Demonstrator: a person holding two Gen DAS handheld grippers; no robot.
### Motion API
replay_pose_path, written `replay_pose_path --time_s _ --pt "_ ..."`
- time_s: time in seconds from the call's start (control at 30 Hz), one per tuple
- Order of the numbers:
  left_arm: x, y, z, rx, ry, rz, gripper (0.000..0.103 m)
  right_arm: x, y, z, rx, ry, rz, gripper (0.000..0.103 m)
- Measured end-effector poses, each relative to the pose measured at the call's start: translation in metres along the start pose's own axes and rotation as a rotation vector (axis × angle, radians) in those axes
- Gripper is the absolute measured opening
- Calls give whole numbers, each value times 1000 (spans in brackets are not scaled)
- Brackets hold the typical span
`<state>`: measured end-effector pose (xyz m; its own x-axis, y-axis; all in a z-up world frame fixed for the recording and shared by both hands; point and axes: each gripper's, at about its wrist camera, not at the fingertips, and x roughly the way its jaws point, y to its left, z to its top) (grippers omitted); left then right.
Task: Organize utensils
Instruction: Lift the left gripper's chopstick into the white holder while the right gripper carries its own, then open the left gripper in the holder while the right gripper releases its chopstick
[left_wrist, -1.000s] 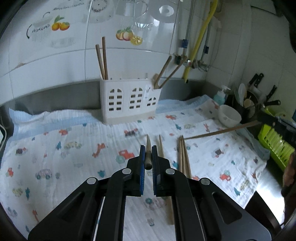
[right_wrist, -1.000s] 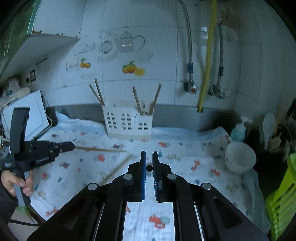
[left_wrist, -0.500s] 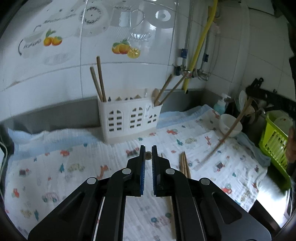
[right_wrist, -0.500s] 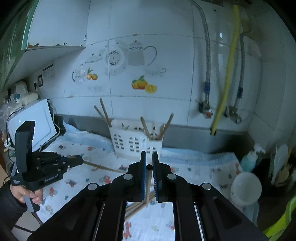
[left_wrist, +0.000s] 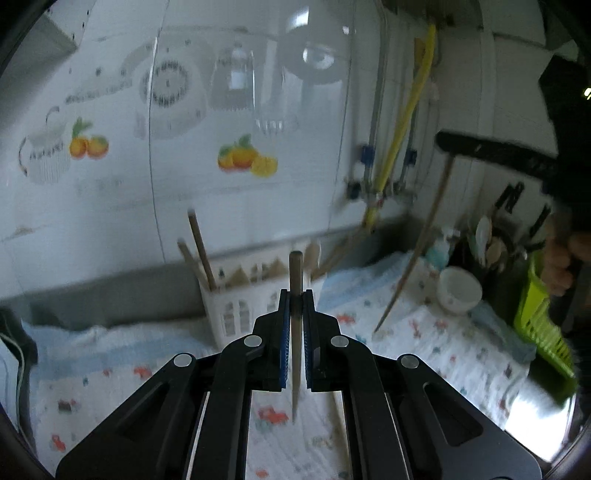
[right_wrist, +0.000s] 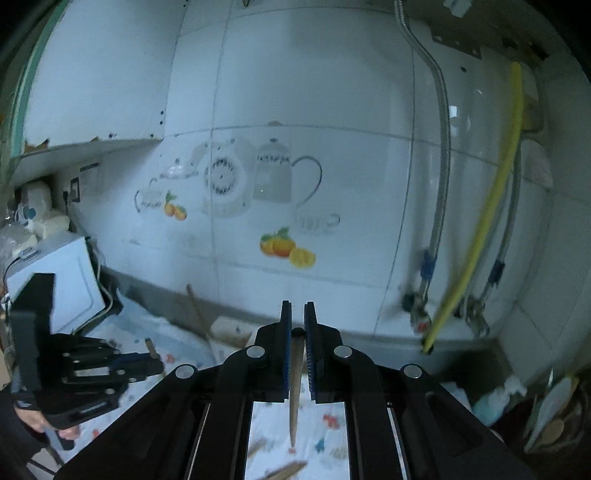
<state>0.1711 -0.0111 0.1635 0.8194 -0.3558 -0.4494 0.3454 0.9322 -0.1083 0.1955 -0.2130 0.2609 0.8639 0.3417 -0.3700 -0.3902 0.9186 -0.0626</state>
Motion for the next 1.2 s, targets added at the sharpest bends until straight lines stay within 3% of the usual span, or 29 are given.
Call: replay_pose_path --time_s 0.3,0.53,0.8,1.2 --pt "-8 6 77 36 -146 43 5 53 -11 36 -1 -28 -14 7" --pt "9 22 112 19 -215 93 5 89 -16 52 6 -38 -12 7" --pt "36 41 123 -4 -230 144 5 119 -15 56 -2 -42 -8 7" --pt "74 54 100 -37 -135 143 5 148 -18 17 18 46 11 7"
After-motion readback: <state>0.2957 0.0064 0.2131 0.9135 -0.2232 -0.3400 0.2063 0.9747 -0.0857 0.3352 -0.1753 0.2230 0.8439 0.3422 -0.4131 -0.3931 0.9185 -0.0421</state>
